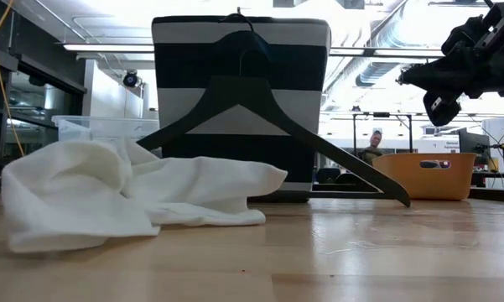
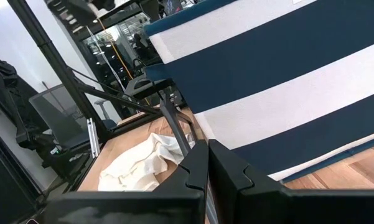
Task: Pick & Place Cloths
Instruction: Put the white boxer into the transparent container
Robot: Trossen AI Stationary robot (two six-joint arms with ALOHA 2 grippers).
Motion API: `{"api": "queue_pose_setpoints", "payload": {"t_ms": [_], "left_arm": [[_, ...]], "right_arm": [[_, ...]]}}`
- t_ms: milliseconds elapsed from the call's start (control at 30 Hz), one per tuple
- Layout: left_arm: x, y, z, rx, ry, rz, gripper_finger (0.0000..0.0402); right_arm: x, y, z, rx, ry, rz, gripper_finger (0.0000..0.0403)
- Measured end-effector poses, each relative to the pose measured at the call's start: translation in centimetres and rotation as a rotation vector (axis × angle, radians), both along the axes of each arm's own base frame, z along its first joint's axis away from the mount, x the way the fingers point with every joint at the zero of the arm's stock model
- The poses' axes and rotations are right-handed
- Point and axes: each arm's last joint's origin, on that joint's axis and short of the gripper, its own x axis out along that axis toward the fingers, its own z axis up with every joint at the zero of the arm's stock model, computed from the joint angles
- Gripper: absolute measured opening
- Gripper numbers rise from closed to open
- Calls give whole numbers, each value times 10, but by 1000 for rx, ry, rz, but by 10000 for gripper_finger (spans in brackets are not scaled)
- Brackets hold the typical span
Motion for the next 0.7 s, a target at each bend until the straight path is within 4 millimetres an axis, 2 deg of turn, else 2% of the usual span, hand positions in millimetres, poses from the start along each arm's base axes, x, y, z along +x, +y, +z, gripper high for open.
{"api": "queue_pose_setpoints", "payload": {"t_ms": [233,700], "left_arm": [[-8,-20,-5,-16,47,-69,305],[-38,-55,-24,-3,241,-186,305]], "right_arm": [[0,0,0,0,0,0,4],[0,0,0,0,0,0,4]]}}
